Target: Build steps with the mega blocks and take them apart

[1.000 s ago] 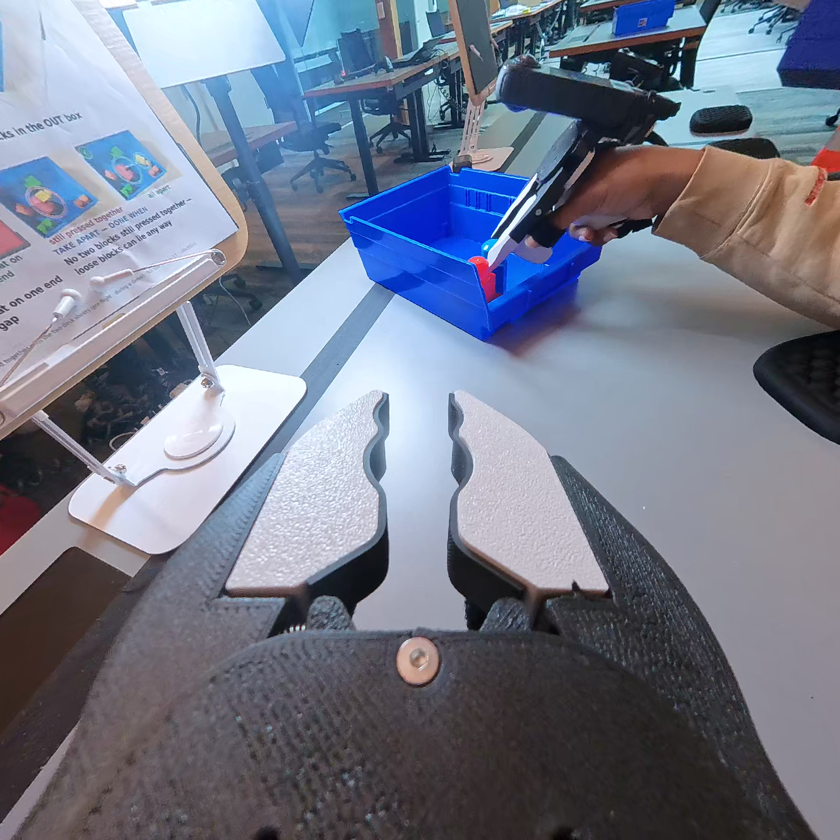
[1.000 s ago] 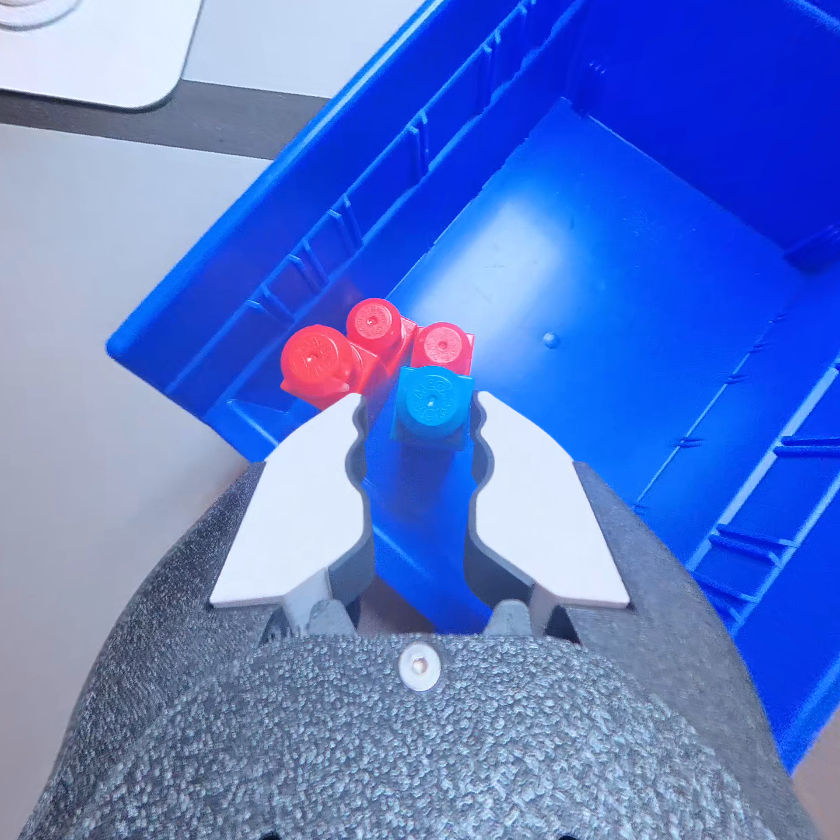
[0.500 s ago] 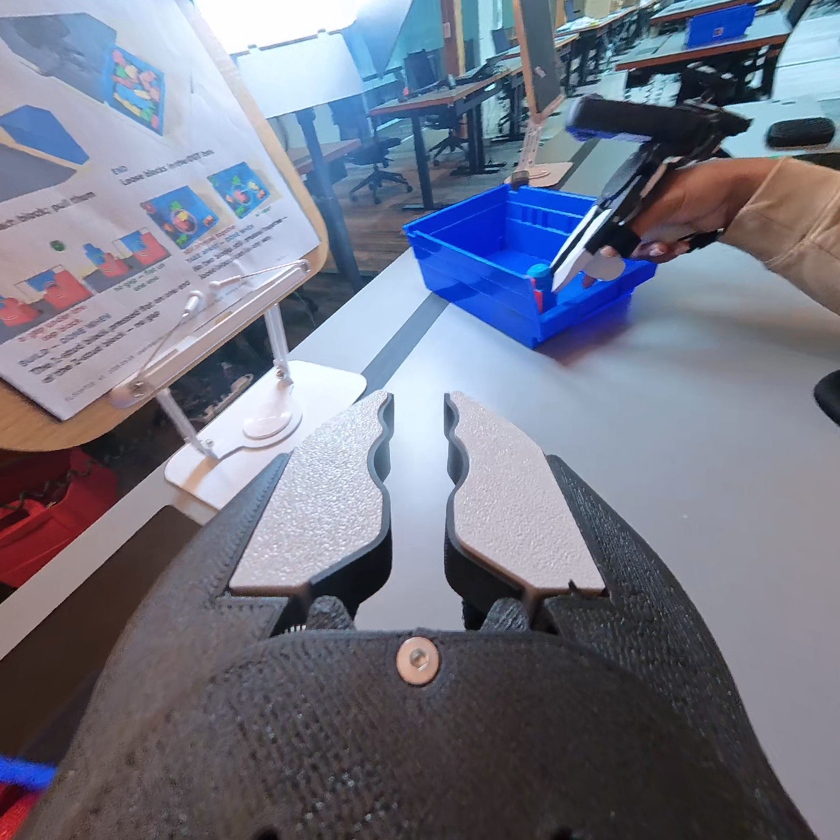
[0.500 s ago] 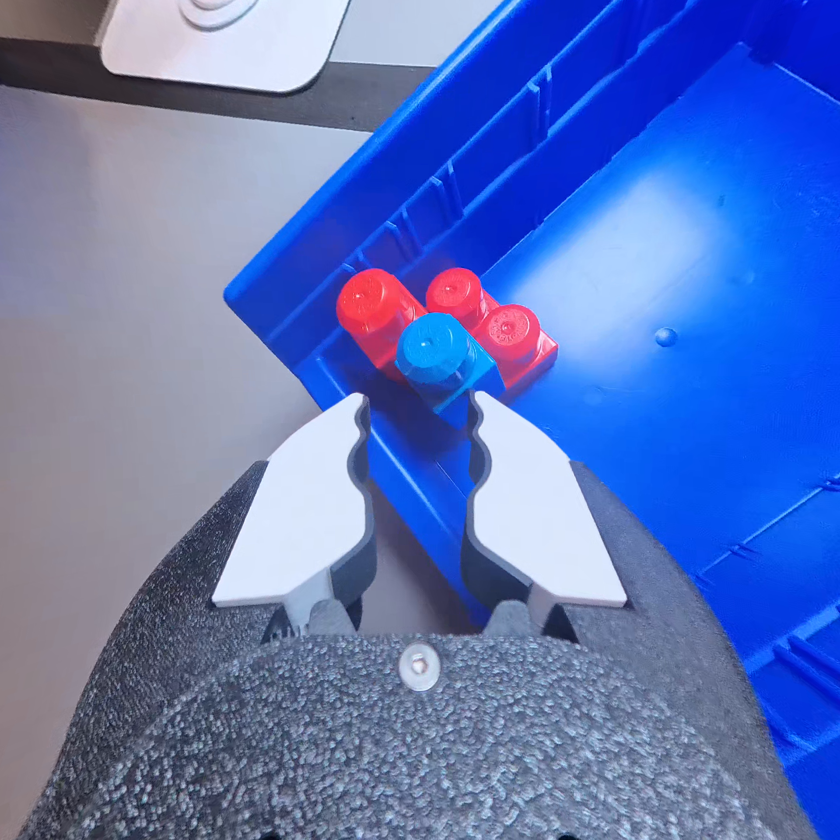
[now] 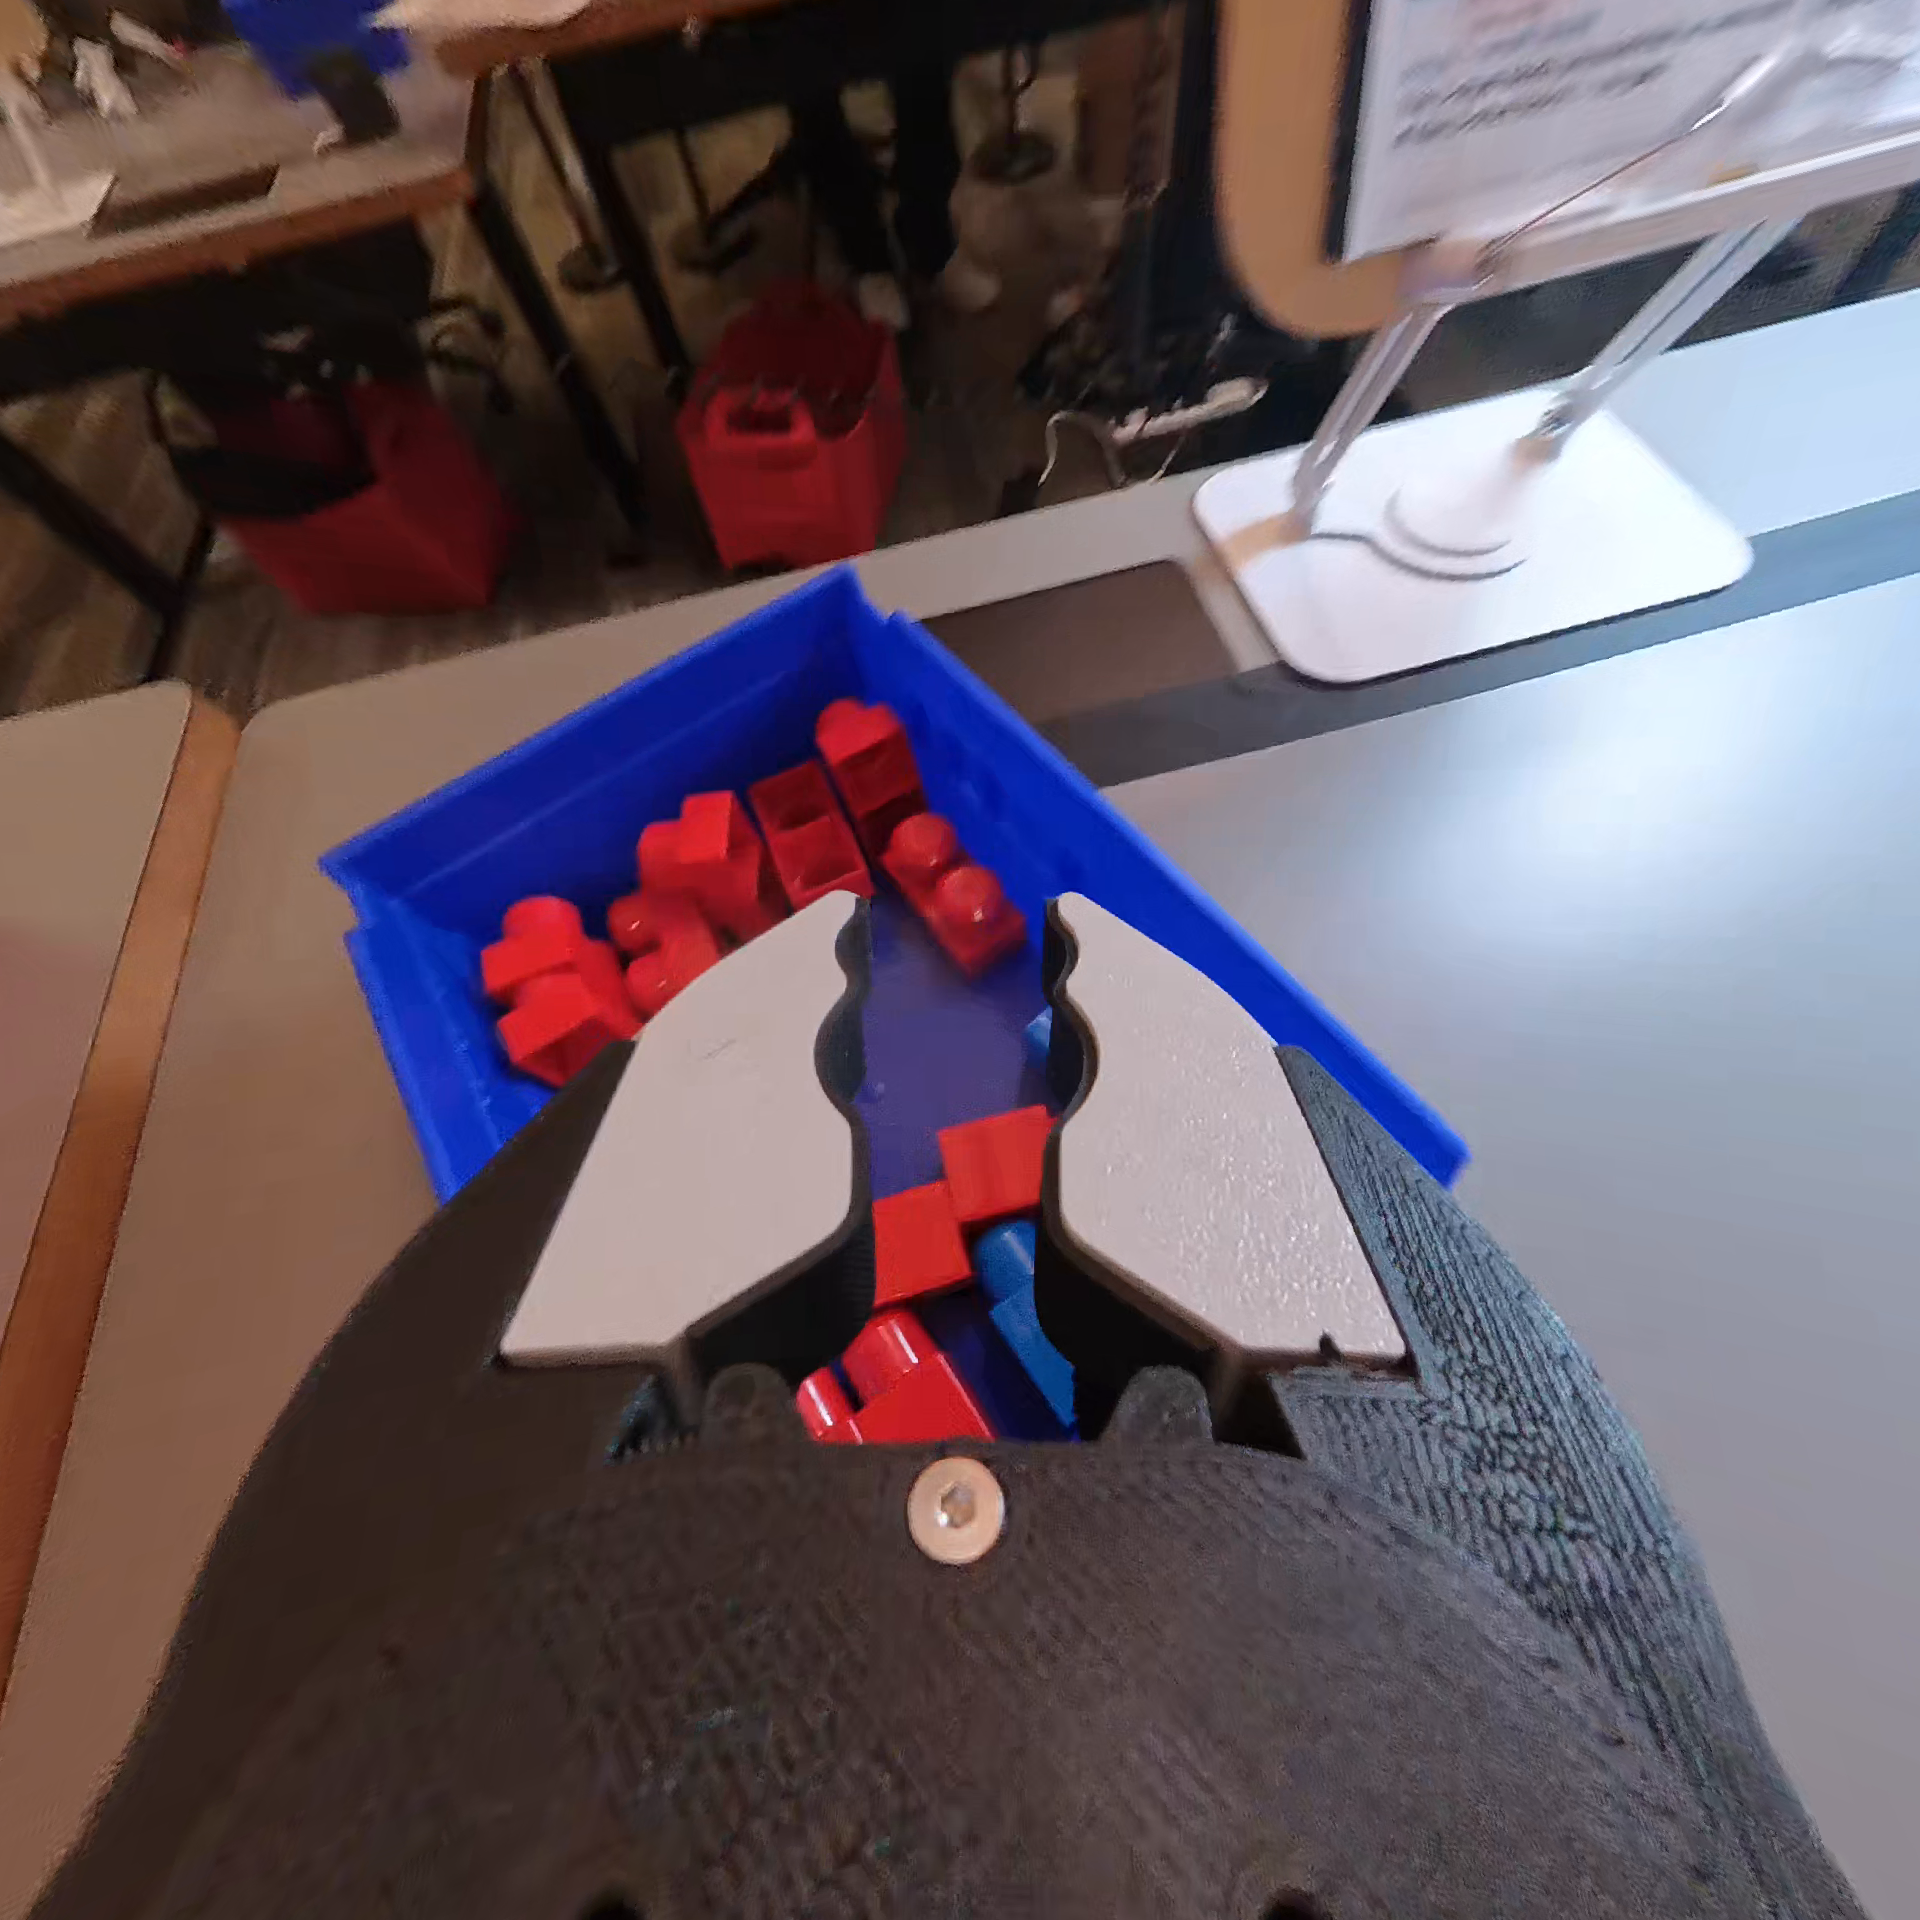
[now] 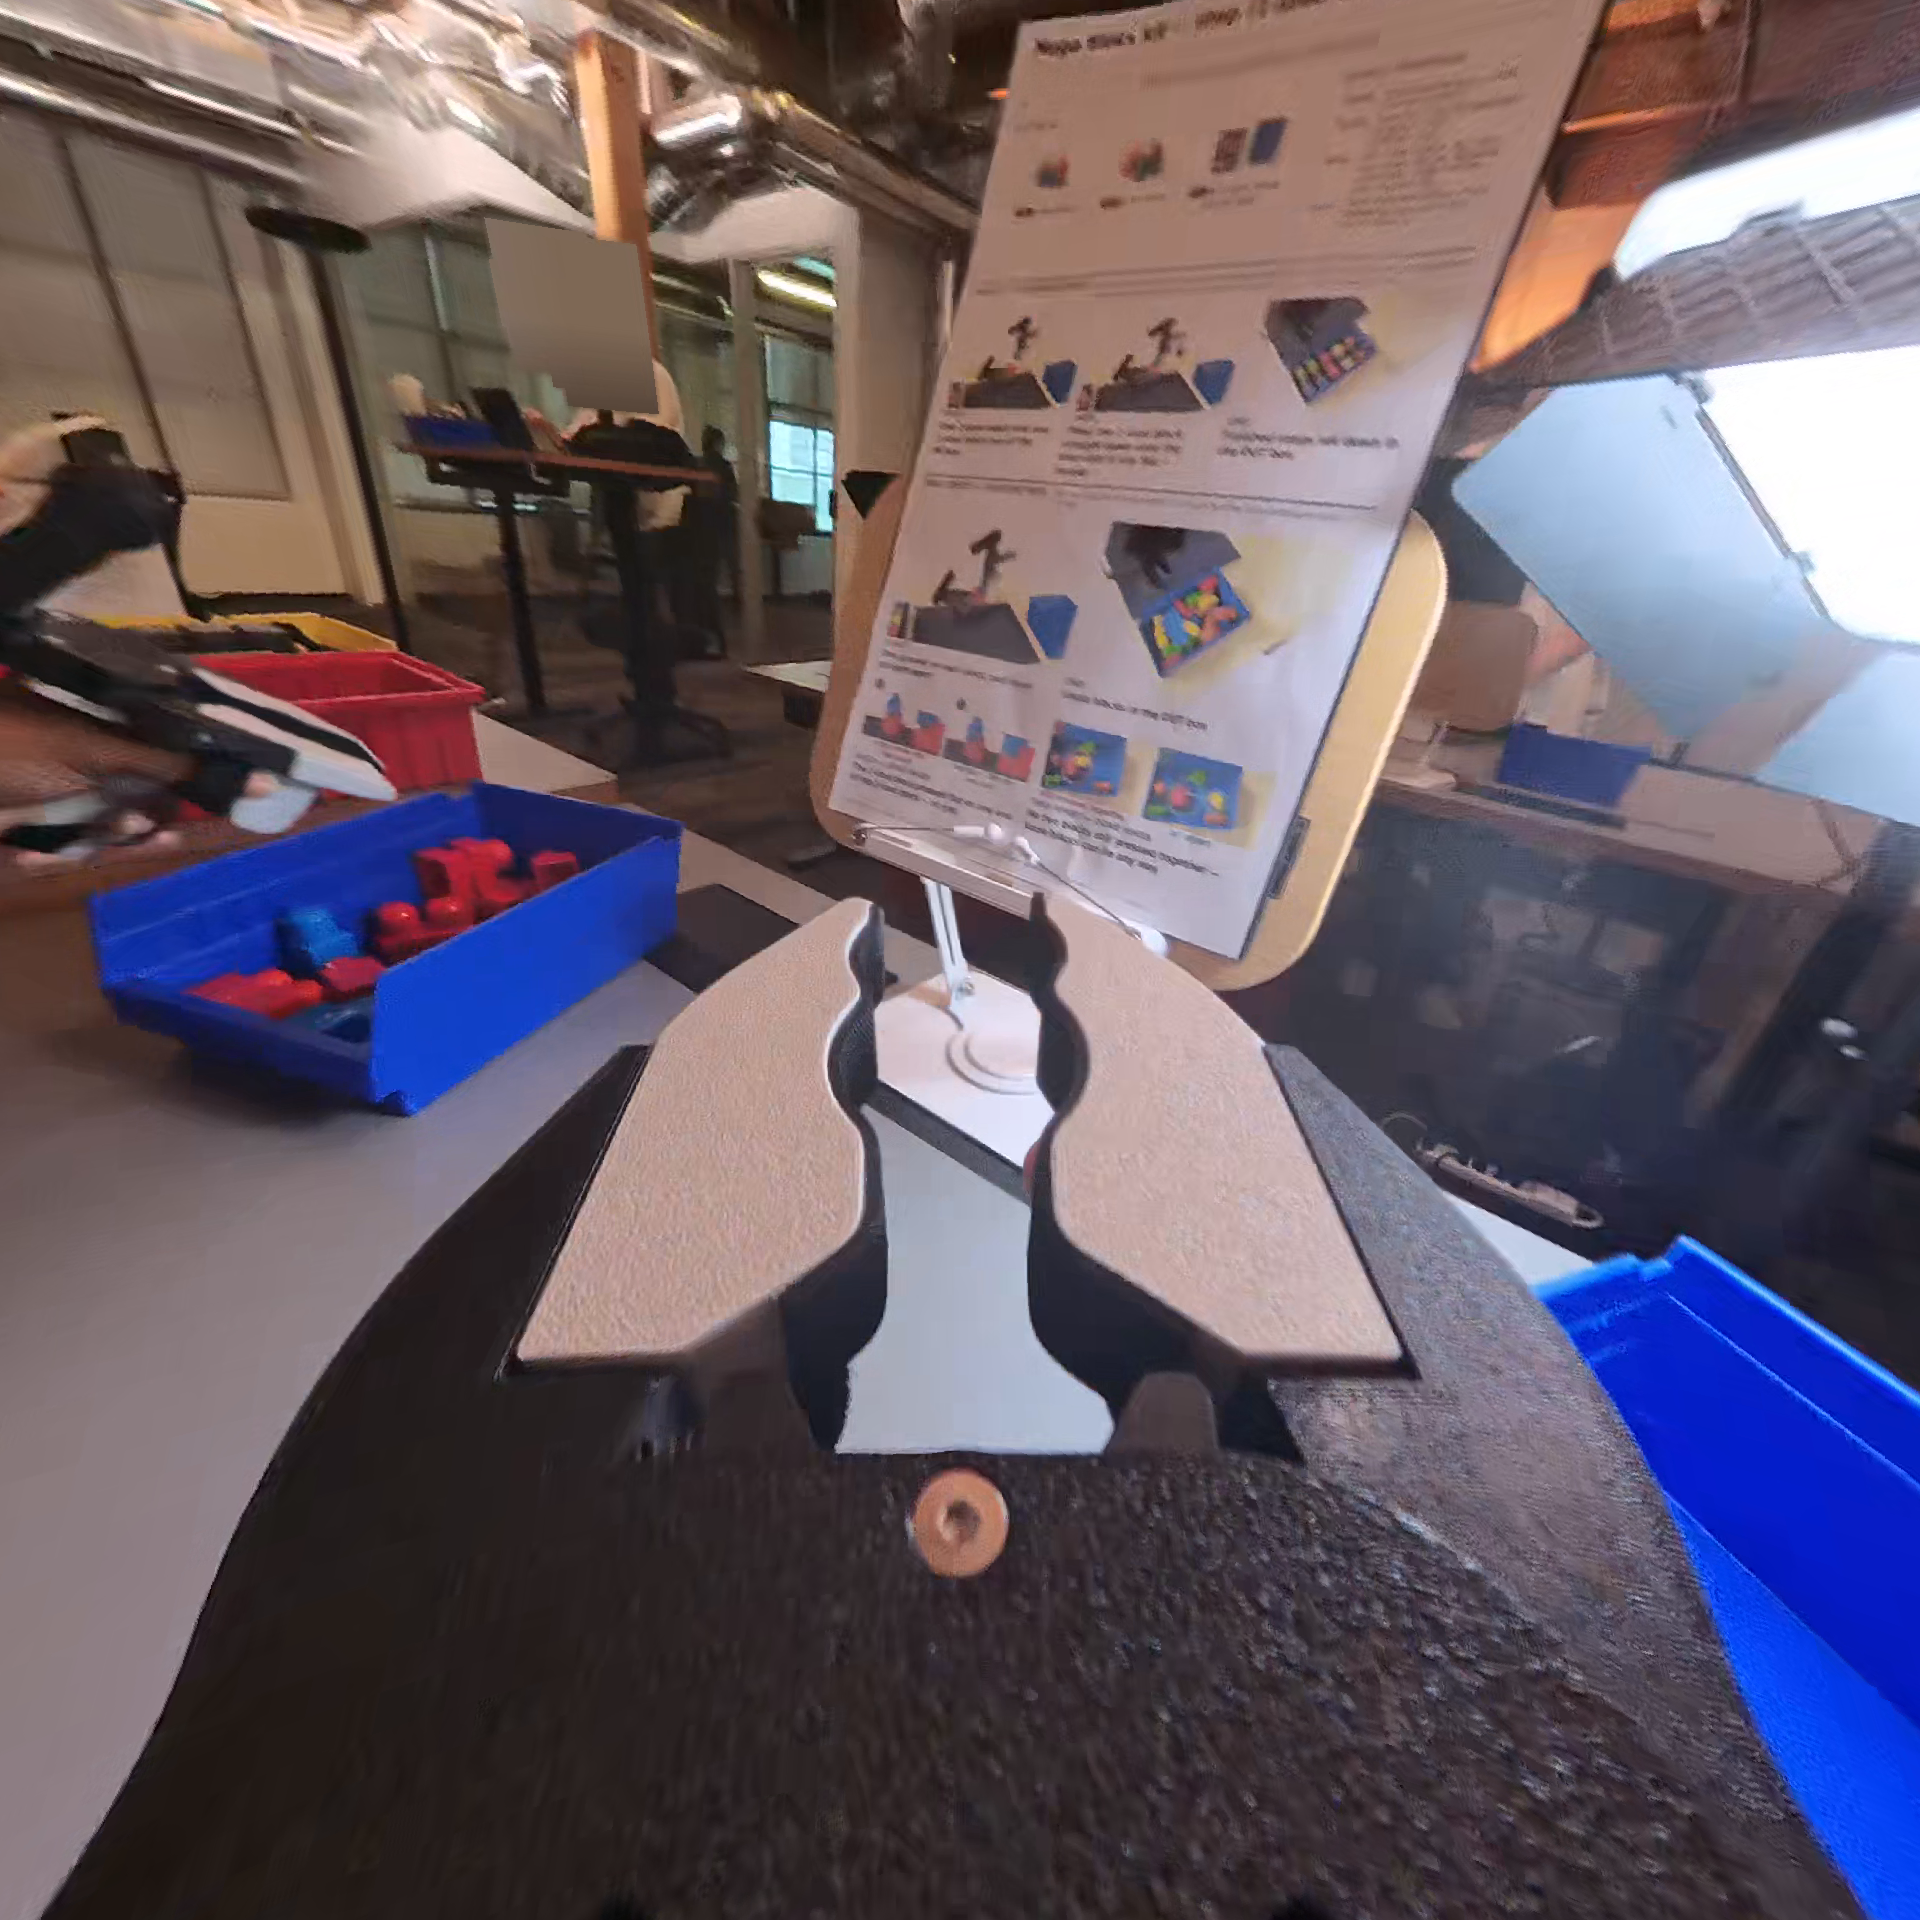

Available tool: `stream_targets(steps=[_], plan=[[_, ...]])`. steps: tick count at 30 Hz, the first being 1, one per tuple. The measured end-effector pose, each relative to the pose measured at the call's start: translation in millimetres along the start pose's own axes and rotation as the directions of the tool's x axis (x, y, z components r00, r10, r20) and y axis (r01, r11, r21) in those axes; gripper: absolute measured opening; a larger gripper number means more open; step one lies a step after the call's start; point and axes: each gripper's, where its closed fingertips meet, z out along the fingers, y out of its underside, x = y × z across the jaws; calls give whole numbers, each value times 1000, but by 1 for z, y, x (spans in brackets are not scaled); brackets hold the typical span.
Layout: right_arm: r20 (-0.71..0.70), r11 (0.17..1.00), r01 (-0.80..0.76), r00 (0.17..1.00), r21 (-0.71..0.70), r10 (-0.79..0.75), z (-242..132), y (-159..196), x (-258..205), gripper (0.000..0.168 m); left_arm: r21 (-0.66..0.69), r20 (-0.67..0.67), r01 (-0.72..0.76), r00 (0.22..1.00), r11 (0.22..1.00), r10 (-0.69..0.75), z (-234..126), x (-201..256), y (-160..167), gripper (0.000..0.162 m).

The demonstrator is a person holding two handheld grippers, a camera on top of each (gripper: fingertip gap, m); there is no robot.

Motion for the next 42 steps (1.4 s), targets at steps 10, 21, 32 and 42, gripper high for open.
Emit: stream_targets(steps=[10,21,32,42], plan=[[112,1000,19,993,0,-19,43,34,-57,26,-251,238,104,970,962,-42,63,-61,84,47],[230,995,56,973,-88,-35,64,68,-89,25,-582,321,46,930,812,178,108,-97,141,43],[270,992,-13,962,-127,47,70,81,-95,23,-508,258,-60,941,859,218,86,-82,104,37],[385,988,118,920,-102,-70,66,72,-145,32,169,-234,-400,871,901,431,-23,133,-57,35]])
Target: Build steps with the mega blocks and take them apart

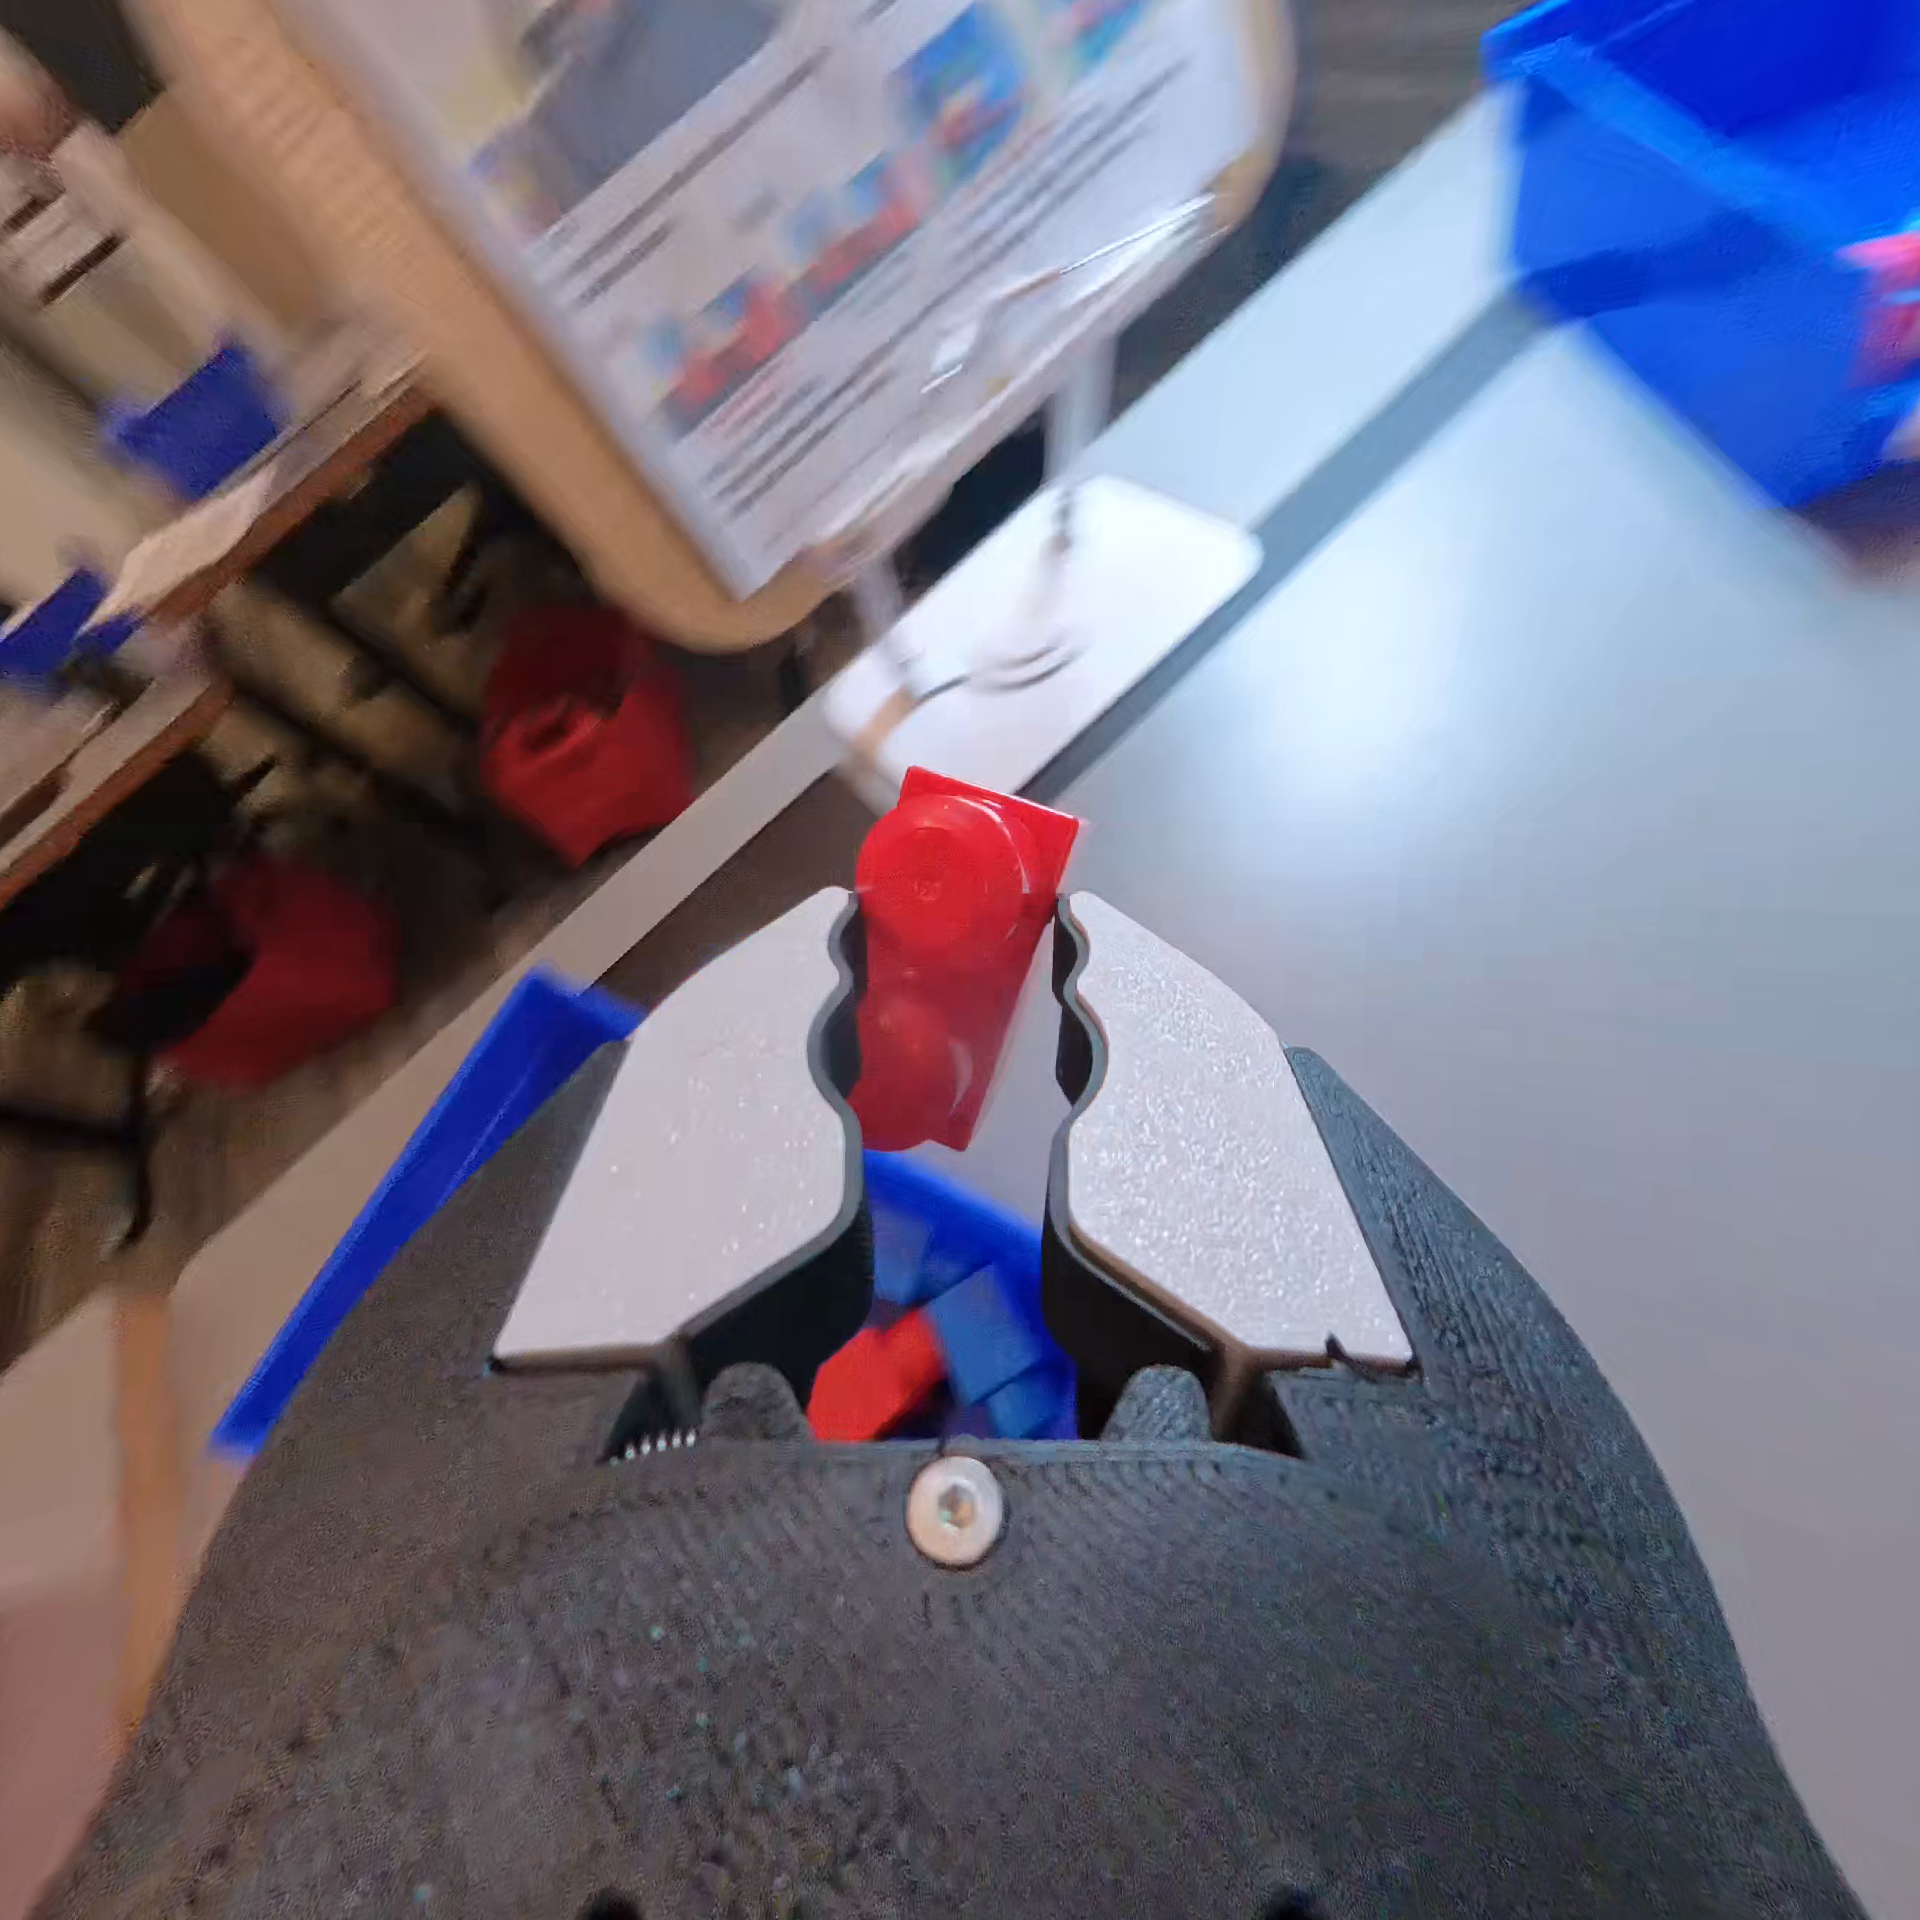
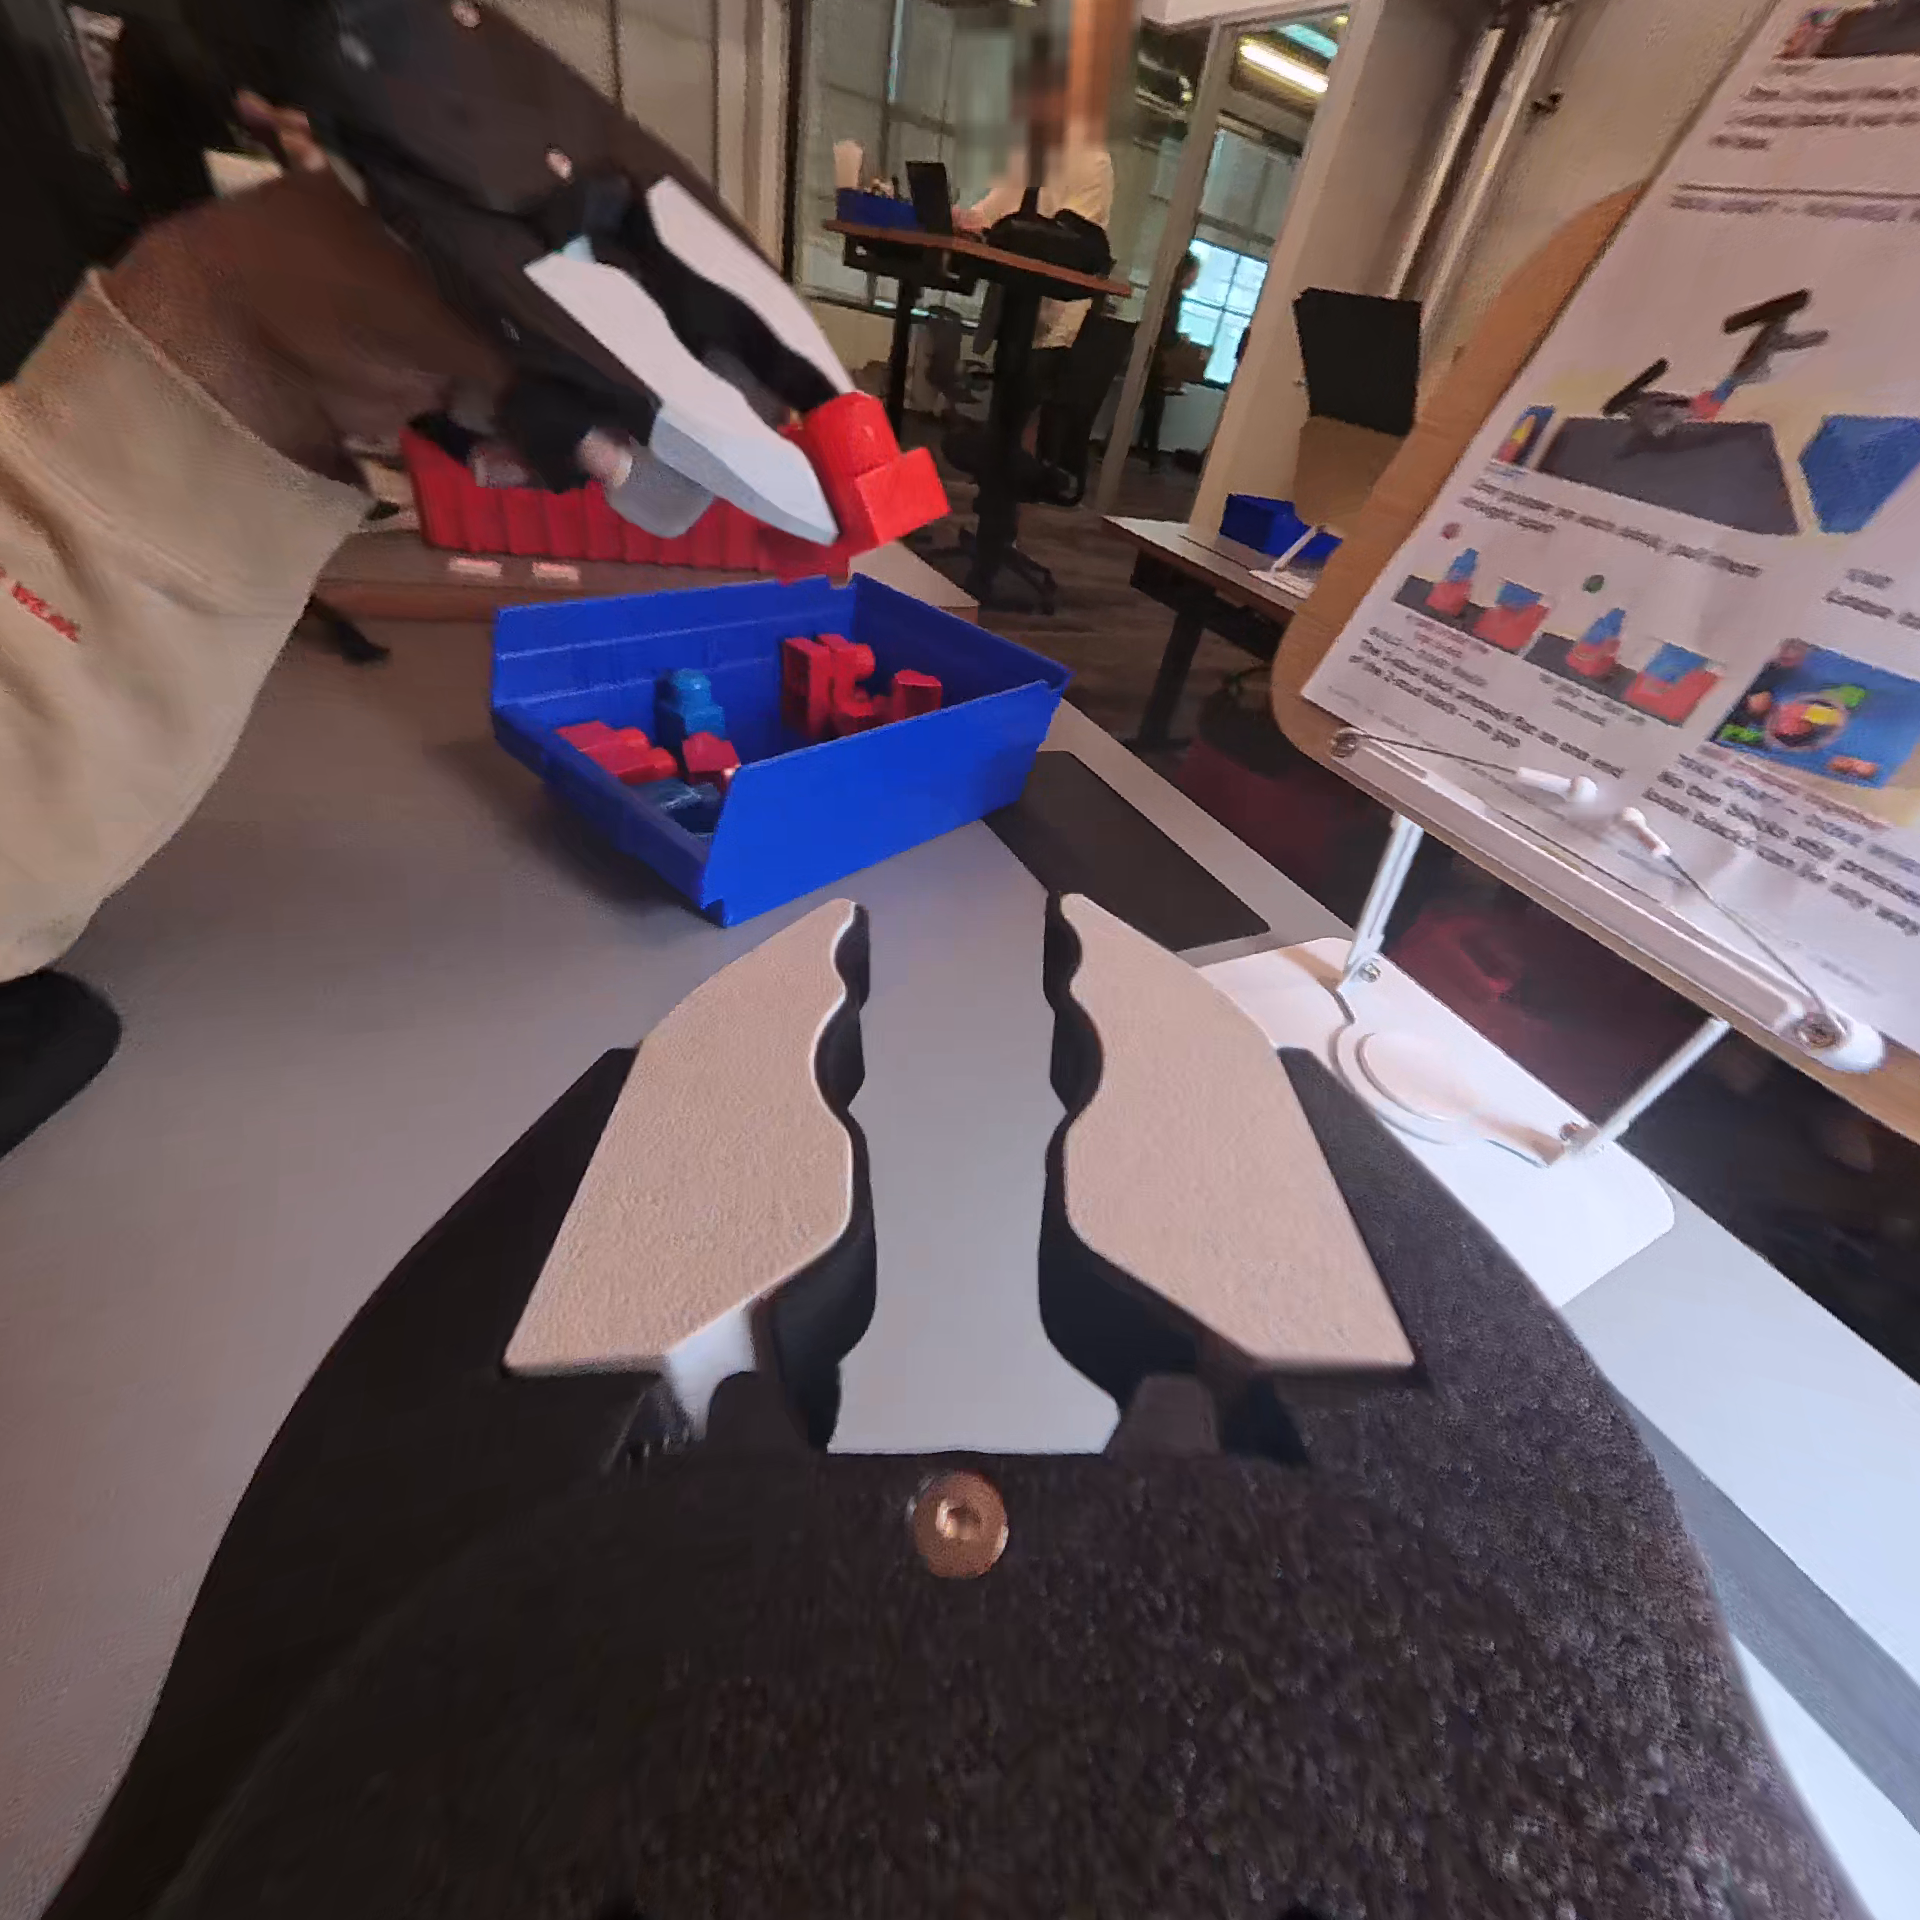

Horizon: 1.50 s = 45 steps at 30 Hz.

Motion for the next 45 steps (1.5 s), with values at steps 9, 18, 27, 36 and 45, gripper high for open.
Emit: stream_targets(steps=[9,18,27,36,45], plan=[[186,963,195,969,-184,-161,10,23,-54,42,56,-422,-410,817,910,394,16,189,-28,35],[231,926,107,973,-362,-22,-3,78,-50,36,136,-424,-254,859,958,288,-2,150,-37,33],[243,786,122,969,-606,38,-45,174,-63,36,-482,-49,-77,997,873,60,-17,-54,143,39],[210,777,194,974,-599,-81,-45,168,-59,44,-808,-204,-303,948,506,243,-24,-106,268,47],[139,821,144,987,-553,-79,-53,159,-45,42,-868,-374,-434,891,240,258,-20,-108,283,36]])
